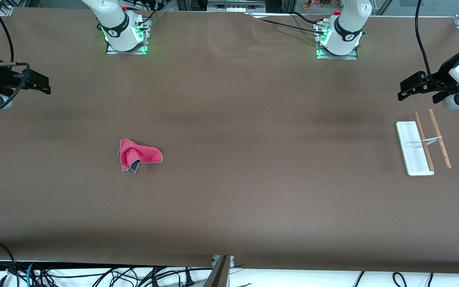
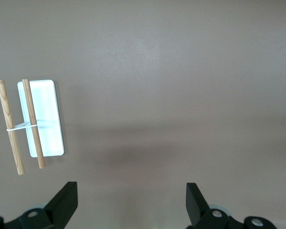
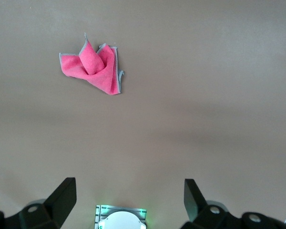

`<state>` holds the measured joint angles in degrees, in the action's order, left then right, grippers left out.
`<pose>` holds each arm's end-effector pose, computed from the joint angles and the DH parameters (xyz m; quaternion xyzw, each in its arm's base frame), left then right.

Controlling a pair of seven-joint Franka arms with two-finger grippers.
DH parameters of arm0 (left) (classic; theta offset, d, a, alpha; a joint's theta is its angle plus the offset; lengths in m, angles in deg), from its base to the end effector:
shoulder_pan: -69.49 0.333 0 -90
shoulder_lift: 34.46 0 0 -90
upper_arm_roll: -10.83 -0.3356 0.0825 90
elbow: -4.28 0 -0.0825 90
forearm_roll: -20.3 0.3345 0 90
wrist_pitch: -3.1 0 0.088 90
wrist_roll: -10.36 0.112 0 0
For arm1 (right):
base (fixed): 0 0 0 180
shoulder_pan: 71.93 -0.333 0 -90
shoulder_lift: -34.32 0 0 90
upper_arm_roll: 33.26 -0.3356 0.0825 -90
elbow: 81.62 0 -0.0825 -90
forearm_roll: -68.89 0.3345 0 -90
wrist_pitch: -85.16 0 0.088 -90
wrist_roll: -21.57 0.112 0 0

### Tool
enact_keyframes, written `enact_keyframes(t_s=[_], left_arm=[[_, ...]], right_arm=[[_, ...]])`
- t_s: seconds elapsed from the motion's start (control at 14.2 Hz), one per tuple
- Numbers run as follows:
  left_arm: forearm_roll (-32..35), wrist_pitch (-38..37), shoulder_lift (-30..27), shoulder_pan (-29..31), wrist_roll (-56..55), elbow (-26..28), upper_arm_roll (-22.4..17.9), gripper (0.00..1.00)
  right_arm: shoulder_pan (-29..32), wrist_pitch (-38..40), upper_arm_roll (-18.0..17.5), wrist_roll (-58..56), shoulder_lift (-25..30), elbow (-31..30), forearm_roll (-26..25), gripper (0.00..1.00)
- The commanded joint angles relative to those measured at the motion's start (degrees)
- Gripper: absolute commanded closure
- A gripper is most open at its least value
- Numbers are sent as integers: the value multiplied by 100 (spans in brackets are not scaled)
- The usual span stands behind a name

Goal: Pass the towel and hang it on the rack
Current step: 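Move the right gripper out toward the pink towel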

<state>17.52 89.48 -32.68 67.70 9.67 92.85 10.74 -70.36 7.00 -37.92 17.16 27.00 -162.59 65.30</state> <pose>0.5075 -0.0208 0.6286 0.9991 -0.0095 -0.0351 0.0235 0.5231 0.0169 0.6224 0.9939 0.0616 -0.0884 0.0249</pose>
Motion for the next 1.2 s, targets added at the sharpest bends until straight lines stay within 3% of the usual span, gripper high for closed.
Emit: enact_keyframes(t_s=[0.0,1.13], left_arm=[[-73,-95,-20,-6,121,-68,-17,0],[-82,-104,-11,20,121,-68,-26,0]], right_arm=[[28,-5,-9,28,-41,64,42,0],[10,-348,-18,-7,-50,3,-45,0]])
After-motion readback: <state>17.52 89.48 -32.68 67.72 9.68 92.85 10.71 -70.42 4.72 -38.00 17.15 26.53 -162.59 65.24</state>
